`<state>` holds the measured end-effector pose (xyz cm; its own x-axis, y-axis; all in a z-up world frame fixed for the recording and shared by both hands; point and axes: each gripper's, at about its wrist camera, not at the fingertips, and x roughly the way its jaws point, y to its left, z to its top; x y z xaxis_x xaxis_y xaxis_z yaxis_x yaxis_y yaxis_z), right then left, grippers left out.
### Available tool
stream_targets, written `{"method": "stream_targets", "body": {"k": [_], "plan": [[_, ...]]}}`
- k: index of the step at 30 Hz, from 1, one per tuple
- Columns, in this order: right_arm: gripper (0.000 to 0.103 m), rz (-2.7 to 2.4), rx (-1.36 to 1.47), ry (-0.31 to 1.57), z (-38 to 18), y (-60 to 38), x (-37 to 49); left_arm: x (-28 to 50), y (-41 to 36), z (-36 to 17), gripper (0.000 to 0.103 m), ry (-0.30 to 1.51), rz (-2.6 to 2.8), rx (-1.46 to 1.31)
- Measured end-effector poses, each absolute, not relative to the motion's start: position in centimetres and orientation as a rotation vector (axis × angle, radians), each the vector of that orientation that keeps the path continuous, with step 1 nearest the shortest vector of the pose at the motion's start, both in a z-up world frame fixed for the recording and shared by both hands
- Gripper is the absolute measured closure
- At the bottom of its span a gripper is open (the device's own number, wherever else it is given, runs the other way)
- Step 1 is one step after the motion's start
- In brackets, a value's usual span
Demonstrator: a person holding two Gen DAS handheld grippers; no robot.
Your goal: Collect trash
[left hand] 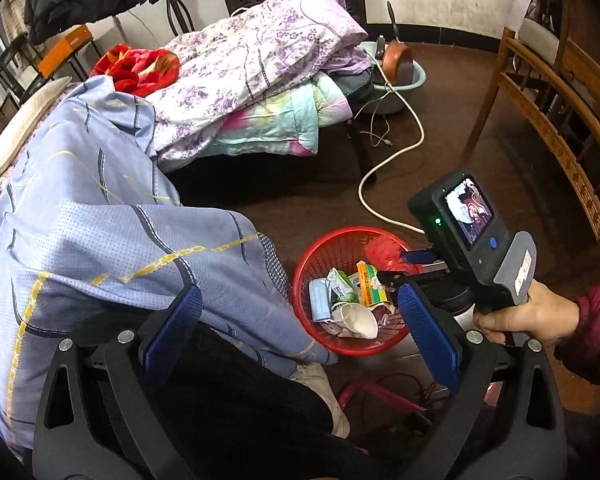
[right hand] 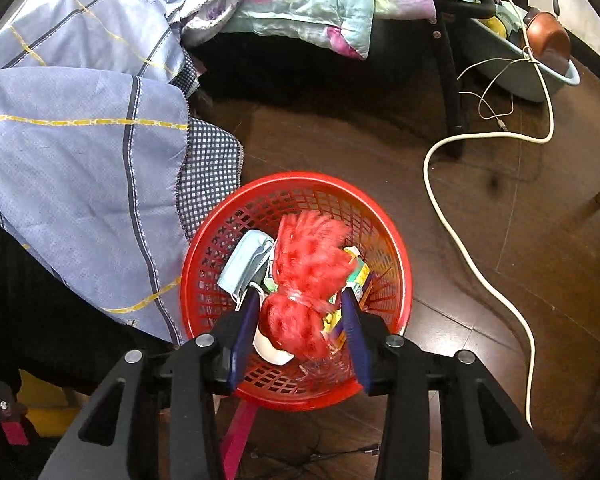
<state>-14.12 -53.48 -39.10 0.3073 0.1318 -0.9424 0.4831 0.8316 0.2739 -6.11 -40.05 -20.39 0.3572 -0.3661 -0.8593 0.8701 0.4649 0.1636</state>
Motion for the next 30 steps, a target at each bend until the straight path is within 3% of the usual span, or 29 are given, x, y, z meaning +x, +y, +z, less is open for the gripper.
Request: {"method": "stream_targets", "body": {"k": [11, 20, 30], "plan": [[0.062, -0.242, 0.537, 1.198, -34.6, -54.2, -14.2, -6.3, -39.6, -19.9, 0.008, 0.818, -0.879, 0.685], [0.062, -0.259, 0.429, 1.07, -24.1, -55.3, -15.4, -6.9, -39.4, -18.3, 0.008, 0.786, -0.934, 0.609], [0.061, -0.319, 0.368, 1.056, -14.5, -55.2, -16.9, -6.9, -40.4, -16.4, 0.008, 0.755, -1.008, 0.496]]}}
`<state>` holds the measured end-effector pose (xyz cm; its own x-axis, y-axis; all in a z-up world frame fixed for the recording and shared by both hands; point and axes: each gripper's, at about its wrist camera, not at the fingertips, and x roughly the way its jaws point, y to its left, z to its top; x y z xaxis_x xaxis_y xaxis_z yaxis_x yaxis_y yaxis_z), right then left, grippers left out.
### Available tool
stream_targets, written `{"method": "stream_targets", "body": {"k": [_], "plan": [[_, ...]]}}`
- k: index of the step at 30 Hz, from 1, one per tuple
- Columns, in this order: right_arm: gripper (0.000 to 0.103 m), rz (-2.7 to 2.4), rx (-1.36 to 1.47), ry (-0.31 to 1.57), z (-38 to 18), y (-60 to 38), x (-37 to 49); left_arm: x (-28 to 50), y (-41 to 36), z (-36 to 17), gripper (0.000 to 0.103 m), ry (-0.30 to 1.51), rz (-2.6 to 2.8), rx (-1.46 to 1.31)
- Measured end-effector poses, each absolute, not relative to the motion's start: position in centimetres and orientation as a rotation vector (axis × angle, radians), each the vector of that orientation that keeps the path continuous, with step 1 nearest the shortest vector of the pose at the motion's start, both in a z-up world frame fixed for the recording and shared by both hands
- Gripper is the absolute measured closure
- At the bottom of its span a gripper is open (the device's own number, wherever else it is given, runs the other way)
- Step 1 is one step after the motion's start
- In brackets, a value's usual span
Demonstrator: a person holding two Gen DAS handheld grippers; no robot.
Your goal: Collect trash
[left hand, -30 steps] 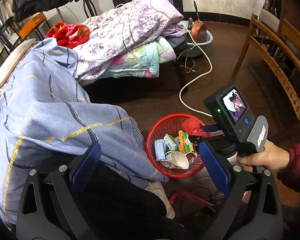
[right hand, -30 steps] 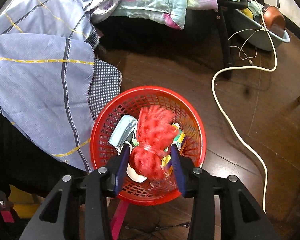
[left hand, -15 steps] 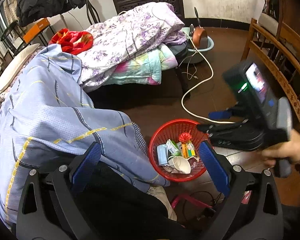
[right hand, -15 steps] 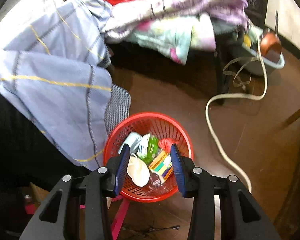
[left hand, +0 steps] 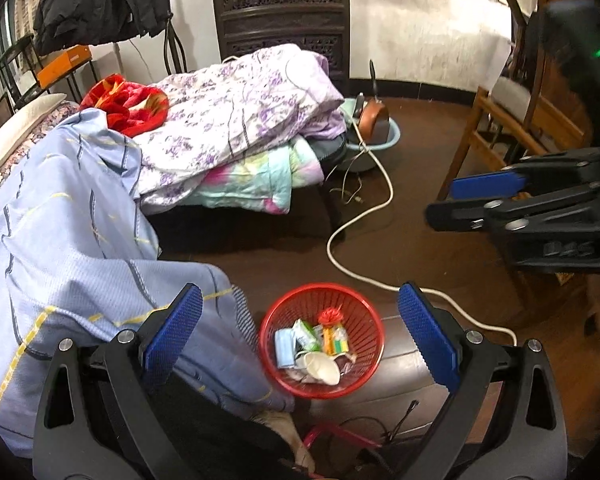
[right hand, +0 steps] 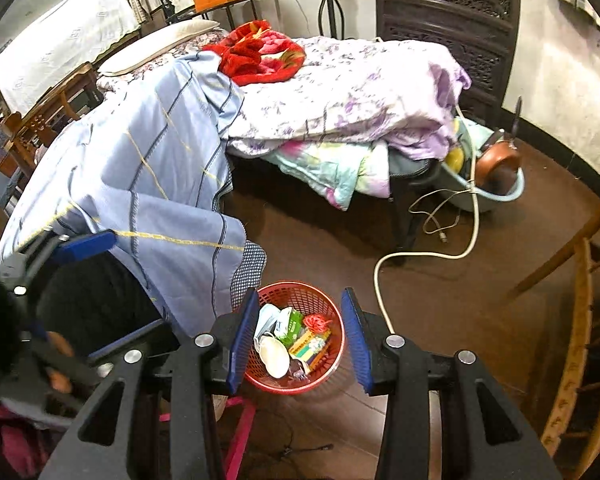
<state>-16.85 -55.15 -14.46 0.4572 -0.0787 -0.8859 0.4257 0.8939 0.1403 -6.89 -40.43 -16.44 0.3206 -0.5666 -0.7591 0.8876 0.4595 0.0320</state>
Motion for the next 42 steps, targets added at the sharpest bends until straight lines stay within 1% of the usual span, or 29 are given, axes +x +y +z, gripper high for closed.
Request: {"method": "stream_targets", "body": {"k": [3, 5, 7, 8, 11, 12, 20, 22, 24, 30, 34, 42], "plan": [[0.061, -0.353, 0.342, 1.054, -12.0, -54.6, -17.4, -6.5, -40.2, -16.1, 0.008, 0.759, -1.013, 0.459], [0.057, -0.364, 0.334, 1.054, -10.8, -54.0, -17.7, -6.2, -39.7, -15.9, 0.008, 0.766, -1.009, 0.427], [0.05, -0.368, 0.323, 1.055, -9.4, -53.0, -18.0, -5.8, -38.9, -16.0, 0.008, 0.779, -1.007, 0.402], [0.048, -0.366, 0.318, 1.057, -9.2, -52.6, -18.0, -5.6, -38.6, -16.0, 0.008, 0.785, -1.005, 0.397], [0.04, -0.356, 0.285, 1.084, -9.0, -51.0, -18.0, -5.1, -37.8, -16.8, 0.008, 0.822, -0.987, 0.403], [0.037, -0.353, 0.284, 1.099, -9.3, -50.5, -18.1, -4.9, -37.6, -17.1, 0.008, 0.837, -0.981, 0.409], [0.036, -0.377, 0.362, 1.166, -15.1, -50.2, -19.2, -4.6, -37.8, -19.1, 0.008, 0.922, -0.913, 0.484], [0.03, -0.386, 0.371, 1.177, -16.7, -50.5, -19.5, -4.7, -38.4, -19.7, 0.008, 0.934, -0.888, 0.525], [0.028, -0.388, 0.397, 1.2, -18.6, -51.1, -19.7, -4.9, -39.0, -20.3, 0.008, 0.941, -0.865, 0.57], [0.028, -0.388, 0.492, 1.264, -23.5, -52.2, -20.8, -5.4, -41.3, -22.5, 0.008, 0.975, -0.831, 0.699], [0.028, -0.395, 0.508, 1.28, -24.8, -52.6, -21.3, -5.6, -42.1, -23.2, 0.008, 0.98, -0.837, 0.741], [0.025, -0.376, 0.501, 1.279, -24.8, -52.7, -21.7, -5.5, -41.7, -22.4, 0.008, 0.98, -0.871, 0.679]]}}
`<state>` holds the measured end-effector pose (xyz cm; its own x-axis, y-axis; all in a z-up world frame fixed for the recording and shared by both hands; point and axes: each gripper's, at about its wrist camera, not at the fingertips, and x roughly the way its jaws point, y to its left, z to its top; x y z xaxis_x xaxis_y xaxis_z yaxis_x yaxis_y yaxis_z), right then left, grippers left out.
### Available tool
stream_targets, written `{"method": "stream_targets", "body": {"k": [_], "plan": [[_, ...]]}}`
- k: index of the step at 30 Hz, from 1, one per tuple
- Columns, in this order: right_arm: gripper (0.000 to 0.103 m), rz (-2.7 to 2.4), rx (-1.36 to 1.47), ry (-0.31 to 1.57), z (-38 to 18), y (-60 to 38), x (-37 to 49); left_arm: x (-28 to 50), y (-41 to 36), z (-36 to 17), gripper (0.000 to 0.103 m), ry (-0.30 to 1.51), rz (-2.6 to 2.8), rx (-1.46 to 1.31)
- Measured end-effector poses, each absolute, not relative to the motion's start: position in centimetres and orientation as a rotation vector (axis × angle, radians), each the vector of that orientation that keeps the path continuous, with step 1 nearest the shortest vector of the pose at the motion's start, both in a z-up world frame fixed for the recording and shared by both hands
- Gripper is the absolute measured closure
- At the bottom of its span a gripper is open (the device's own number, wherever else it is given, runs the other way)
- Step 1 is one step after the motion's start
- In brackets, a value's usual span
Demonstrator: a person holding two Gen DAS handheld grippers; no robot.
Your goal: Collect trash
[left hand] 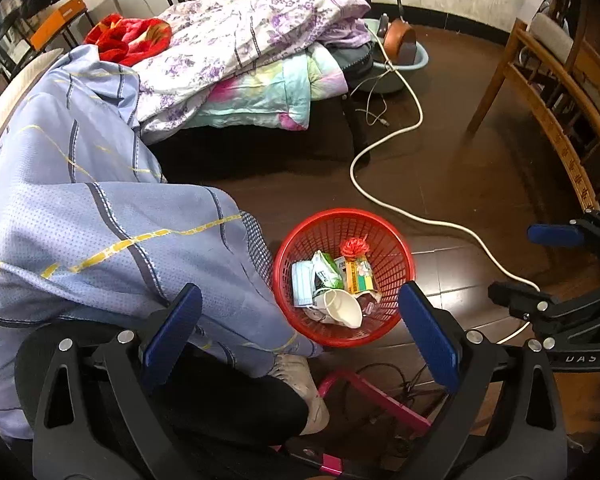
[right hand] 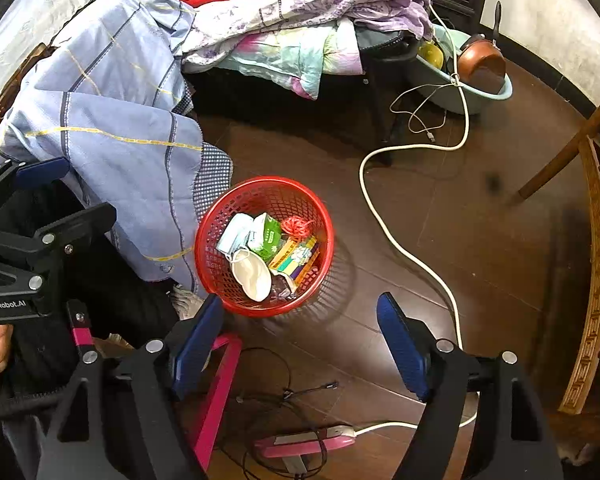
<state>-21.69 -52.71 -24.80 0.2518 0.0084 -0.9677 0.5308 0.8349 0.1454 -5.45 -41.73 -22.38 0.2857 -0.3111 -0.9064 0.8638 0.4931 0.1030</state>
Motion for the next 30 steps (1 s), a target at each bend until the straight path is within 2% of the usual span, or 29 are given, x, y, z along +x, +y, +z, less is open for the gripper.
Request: {"method": "stream_targets", "body": {"k": [30], "plan": [[0.024, -0.316, 0.461, 1.293, -24.5, -50.6, -20.8, -6.1, -41.3, -21.4, 0.008, 0.918, -0.882, 0.674]]}}
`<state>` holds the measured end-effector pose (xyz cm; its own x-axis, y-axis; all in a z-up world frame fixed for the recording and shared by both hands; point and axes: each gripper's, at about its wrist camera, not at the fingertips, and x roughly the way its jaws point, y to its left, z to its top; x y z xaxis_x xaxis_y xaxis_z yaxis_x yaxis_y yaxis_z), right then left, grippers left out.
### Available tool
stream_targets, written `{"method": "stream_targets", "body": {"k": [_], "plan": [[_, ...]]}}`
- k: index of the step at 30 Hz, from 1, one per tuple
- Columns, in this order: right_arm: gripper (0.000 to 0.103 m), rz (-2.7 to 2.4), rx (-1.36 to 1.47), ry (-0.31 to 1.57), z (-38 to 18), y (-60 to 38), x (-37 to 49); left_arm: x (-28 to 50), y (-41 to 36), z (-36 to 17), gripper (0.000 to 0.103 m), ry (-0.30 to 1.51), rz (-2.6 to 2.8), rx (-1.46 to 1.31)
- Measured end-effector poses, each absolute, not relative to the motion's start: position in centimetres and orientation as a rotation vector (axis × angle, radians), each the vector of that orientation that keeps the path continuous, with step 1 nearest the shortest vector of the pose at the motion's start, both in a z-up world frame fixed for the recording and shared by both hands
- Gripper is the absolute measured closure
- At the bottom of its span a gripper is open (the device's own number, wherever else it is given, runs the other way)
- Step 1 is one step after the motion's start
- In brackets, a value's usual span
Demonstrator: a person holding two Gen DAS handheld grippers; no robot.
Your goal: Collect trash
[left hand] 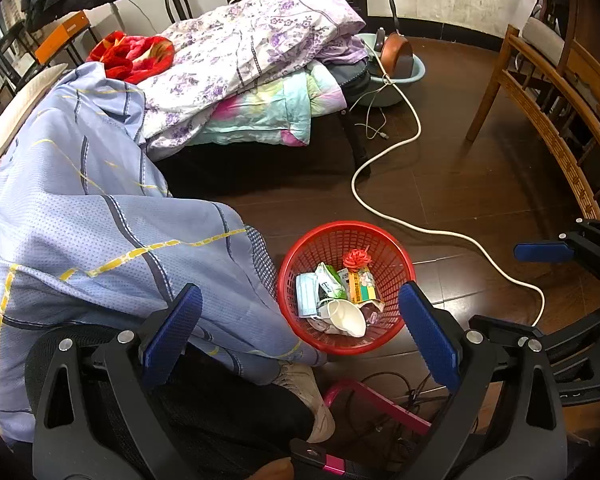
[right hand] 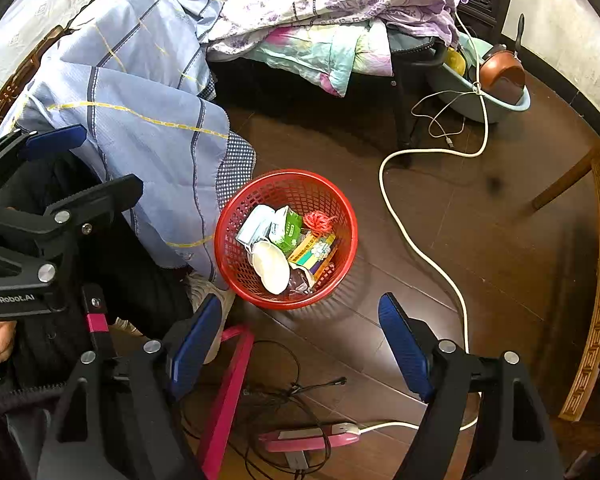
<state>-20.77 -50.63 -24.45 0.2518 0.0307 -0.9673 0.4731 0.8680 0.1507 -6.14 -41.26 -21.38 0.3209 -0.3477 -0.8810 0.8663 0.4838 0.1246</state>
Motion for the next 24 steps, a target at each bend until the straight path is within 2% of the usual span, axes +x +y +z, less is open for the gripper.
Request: {"method": "stream_targets", "body": {"k": [24], "plan": [[0.024, -0.31, 0.459, 1.289, -24.15, -50.59, -20.67, -5.99, -41.07, -21.37, 0.008, 0.916, -0.879, 0.675]]}}
